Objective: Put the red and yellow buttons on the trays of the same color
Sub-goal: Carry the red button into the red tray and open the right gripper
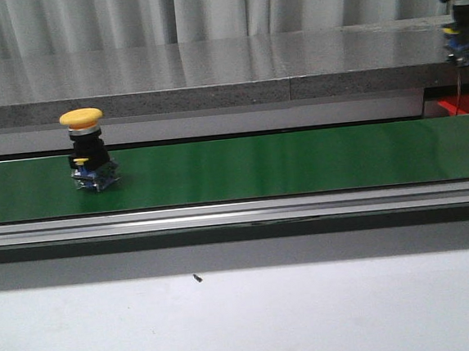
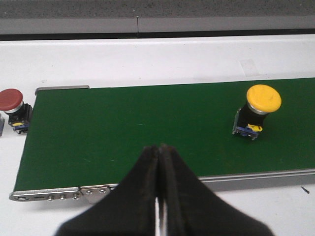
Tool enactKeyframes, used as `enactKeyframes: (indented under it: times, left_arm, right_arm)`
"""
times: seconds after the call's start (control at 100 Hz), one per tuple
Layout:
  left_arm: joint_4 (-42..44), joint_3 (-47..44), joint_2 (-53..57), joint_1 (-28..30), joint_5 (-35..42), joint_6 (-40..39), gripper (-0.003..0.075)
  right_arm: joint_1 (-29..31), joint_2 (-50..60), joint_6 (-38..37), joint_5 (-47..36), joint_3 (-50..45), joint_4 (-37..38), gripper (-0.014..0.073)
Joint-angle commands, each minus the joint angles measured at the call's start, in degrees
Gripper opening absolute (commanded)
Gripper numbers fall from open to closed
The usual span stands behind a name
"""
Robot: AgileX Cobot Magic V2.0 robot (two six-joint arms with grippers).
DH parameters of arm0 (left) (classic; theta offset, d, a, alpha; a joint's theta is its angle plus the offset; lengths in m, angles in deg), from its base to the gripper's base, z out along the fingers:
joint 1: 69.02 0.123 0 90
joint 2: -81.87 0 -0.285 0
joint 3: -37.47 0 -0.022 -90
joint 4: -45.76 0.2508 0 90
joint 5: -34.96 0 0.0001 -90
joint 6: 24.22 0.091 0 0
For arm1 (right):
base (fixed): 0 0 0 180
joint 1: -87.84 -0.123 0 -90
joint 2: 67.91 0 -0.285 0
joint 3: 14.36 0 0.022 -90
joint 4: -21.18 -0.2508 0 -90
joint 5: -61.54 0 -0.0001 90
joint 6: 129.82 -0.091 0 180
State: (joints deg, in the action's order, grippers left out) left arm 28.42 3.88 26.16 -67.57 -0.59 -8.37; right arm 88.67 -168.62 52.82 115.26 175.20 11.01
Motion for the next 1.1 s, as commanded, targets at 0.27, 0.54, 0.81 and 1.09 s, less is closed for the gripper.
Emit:
enactKeyframes:
  times: [0.27,0.54,0.81,1.09]
  left_arm:
    - [-0.8,1.49,0.57,-0.4,3.73,0.06,-0.002]
    - [-0.8,1.49,0.57,-0.4,3.73,0.06,-0.002]
    - [-0.8,1.49,0.57,-0.4,3.73,0.06,-0.002]
    - [-0.8,1.49,0.57,-0.4,3.73,0.06,-0.002]
  right_arm:
    - [12.74,-0.92,1.32,-12.58,1.69,-0.02,0.013]
    - [13.26,-8.09,1.32,-22.21,1.69,-1.59,0.013]
    - [13.26,-16.31,1.32,-22.32,8.14,-3.32,0.013]
    - [13.26,-25.26,1.32,-15.06,19.48,-3.35,0.013]
